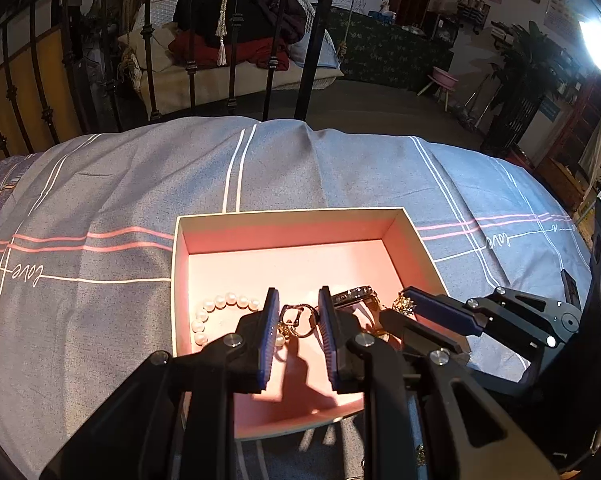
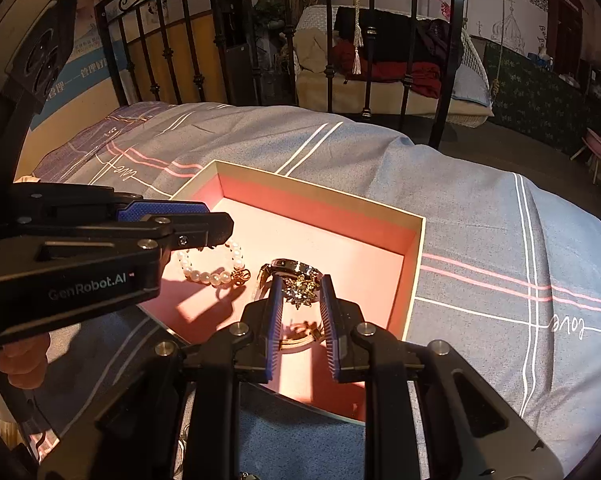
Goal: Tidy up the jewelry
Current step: 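Carry the ring and earring into the box and open both grippers, then withdraw both open grippers from the box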
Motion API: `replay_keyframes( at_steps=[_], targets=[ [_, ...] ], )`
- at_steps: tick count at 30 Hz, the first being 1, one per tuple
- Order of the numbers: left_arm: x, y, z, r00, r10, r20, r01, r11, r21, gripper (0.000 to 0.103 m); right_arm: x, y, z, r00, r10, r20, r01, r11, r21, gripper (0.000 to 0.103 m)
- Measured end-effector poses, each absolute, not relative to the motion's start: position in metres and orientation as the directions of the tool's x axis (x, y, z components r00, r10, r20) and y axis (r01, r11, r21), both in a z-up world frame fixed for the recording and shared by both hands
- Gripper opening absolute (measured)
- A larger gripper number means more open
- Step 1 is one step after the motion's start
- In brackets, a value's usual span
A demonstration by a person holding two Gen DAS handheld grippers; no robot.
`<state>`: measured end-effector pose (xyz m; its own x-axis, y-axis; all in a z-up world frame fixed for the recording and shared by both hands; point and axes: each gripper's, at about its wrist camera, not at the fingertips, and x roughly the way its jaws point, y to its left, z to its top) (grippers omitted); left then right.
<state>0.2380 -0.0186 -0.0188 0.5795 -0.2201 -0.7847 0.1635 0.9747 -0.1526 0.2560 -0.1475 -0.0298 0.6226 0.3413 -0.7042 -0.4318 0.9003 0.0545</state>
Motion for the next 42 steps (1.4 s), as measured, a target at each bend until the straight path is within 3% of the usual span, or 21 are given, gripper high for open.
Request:
replay_keyframes(
  at_steps=[38, 39, 42],
  targets=[
    [0.255, -0.015, -0.04, 0.528, -0.186, -0.829, 0.117, 0.982, -0.145, 0.022, 0.269, -0.142, -0.055, 0.586, 0.303, -0.752, -0.437, 0.899, 0.022, 0.02],
    [0.254, -0.014, -0.038, 0.535, -0.181, -0.826, 0.11, 0.983, -0.144, 0.023, 0.268, -0.143, -0.055, 0.586, 0.302, -0.752, -0.438, 0.899, 0.019, 0.022],
    [0.248, -0.006, -0.028, 0.545, -0.207, -0.812, 0.1, 0.978, -0.182, 0.037, 0.262, -0.143, -0.05, 0.606, 0.29, -0.741, -0.433, 0.902, -0.001, 0.041]
  ],
)
